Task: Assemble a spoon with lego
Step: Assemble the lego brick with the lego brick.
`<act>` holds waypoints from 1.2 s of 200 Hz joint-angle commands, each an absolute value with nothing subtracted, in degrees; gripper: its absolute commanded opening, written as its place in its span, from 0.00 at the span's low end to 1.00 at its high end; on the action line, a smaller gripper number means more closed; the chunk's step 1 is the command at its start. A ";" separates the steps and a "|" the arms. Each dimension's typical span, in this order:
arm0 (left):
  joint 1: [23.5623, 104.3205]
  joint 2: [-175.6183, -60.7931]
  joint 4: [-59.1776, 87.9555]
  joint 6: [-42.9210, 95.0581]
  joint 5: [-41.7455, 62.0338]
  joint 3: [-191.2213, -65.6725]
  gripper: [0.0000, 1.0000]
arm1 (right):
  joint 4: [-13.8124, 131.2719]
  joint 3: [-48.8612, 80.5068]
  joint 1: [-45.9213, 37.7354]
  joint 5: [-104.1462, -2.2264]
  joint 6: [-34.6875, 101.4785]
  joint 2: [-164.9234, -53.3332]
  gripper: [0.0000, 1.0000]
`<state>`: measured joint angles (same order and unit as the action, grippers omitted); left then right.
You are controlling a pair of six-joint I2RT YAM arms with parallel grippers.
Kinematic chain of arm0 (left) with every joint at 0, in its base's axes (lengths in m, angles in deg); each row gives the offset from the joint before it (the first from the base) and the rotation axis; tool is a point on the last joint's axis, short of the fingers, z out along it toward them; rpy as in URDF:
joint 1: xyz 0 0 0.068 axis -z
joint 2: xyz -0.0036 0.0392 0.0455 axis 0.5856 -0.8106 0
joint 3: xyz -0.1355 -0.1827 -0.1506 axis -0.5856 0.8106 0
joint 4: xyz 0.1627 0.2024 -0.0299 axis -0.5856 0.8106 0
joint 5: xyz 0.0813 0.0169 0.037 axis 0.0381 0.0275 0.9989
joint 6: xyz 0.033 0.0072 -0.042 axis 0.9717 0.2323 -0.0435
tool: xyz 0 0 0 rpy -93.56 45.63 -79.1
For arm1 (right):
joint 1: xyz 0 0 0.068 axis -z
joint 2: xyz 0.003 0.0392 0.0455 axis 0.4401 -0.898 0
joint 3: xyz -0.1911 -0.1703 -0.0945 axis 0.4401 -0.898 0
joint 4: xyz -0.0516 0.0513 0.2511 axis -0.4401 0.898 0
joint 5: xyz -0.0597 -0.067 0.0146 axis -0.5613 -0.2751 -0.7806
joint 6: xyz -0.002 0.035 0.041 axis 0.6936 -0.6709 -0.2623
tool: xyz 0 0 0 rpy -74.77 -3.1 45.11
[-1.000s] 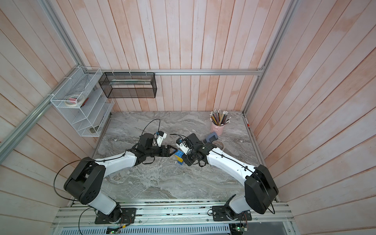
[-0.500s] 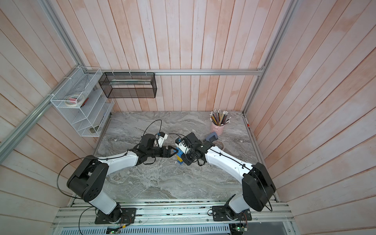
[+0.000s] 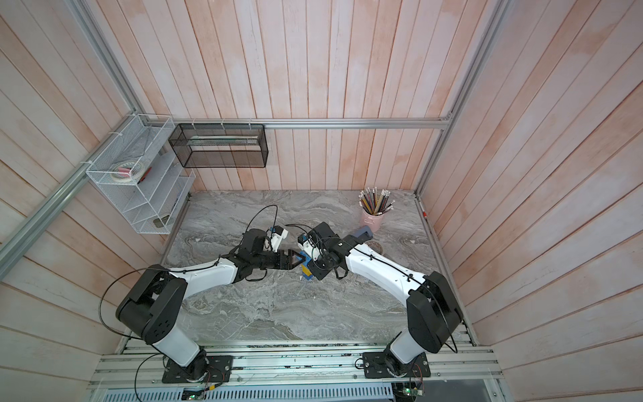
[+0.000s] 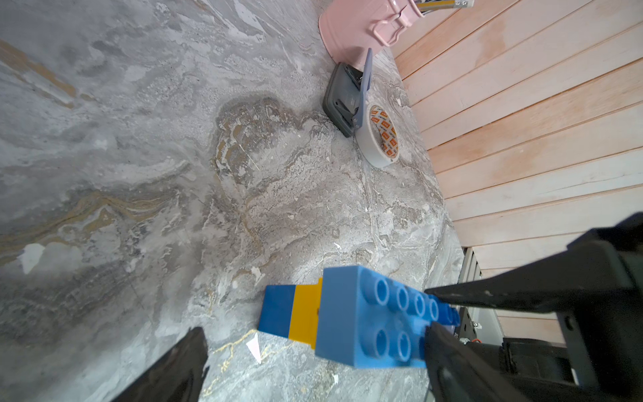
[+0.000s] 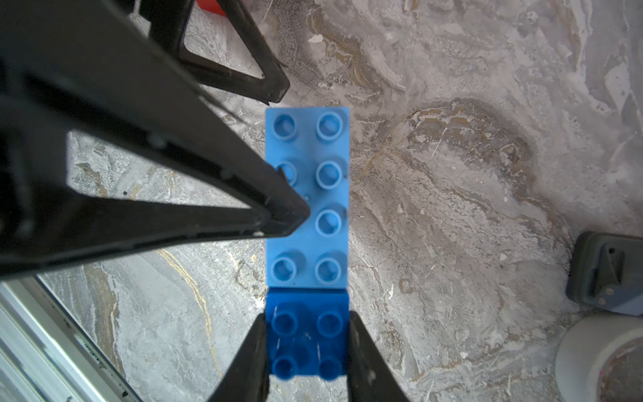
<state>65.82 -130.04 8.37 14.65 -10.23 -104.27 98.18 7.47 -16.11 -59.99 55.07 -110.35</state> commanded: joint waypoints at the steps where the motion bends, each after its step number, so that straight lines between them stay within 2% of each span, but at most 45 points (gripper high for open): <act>1: 66.16 -131.21 7.98 15.69 -10.63 -105.78 0.98 | 102.12 9.05 -16.06 -60.23 54.05 -112.09 0.09; 122: 66.14 -131.88 8.29 15.90 -10.94 -105.88 0.96 | 103.89 12.83 -16.08 -59.56 54.42 -114.66 0.13; 182: 66.25 -131.64 8.03 15.68 -11.56 -105.79 0.96 | 103.88 13.93 -16.12 -59.65 54.07 -114.11 0.28; 240: 66.32 -131.65 7.06 14.86 -12.56 -105.67 0.96 | 103.54 14.09 -16.08 -59.83 54.03 -113.82 0.34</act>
